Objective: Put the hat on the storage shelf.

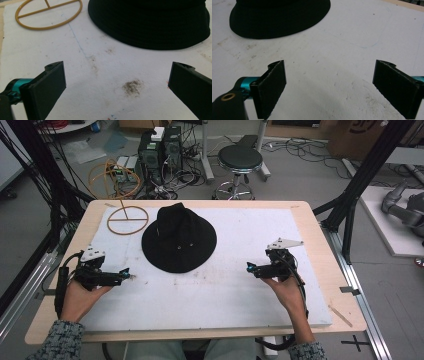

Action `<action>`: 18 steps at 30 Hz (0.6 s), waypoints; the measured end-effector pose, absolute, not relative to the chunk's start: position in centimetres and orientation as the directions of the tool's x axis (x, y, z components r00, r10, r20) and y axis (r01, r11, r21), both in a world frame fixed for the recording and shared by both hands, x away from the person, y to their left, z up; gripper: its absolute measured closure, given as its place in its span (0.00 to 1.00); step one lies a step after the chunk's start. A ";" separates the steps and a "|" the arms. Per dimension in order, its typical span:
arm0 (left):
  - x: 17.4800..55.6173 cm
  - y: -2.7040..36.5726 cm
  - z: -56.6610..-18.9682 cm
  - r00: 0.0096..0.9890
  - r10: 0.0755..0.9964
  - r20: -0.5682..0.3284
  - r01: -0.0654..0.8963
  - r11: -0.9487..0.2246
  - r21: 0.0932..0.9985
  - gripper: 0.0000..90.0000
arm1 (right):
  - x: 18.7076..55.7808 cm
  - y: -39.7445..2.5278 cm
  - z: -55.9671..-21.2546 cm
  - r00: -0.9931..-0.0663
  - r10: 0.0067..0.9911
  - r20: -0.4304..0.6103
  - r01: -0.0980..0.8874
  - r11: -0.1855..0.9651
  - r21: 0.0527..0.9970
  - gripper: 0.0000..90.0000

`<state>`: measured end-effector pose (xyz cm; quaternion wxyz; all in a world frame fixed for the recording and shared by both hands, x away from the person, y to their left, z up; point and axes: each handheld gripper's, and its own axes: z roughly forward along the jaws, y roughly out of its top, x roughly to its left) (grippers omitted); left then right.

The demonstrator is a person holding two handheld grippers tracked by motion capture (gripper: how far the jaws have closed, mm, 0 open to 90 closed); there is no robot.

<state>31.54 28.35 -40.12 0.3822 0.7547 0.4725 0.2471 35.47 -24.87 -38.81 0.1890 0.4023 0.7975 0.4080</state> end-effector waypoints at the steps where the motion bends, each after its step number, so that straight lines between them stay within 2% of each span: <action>1: 31.5 28.4 -40.2 0.434 0.901 0.003 0.525 -0.256 0.812 0.02 | 35.5 -24.8 -38.8 -0.601 0.798 0.032 0.492 0.338 0.802 0.13; 18: 30.9 29.2 -39.8 0.420 0.907 -0.022 0.505 -0.213 0.836 0.02 | 35.8 -24.1 -38.6 -0.620 0.785 0.021 0.479 0.357 0.802 0.13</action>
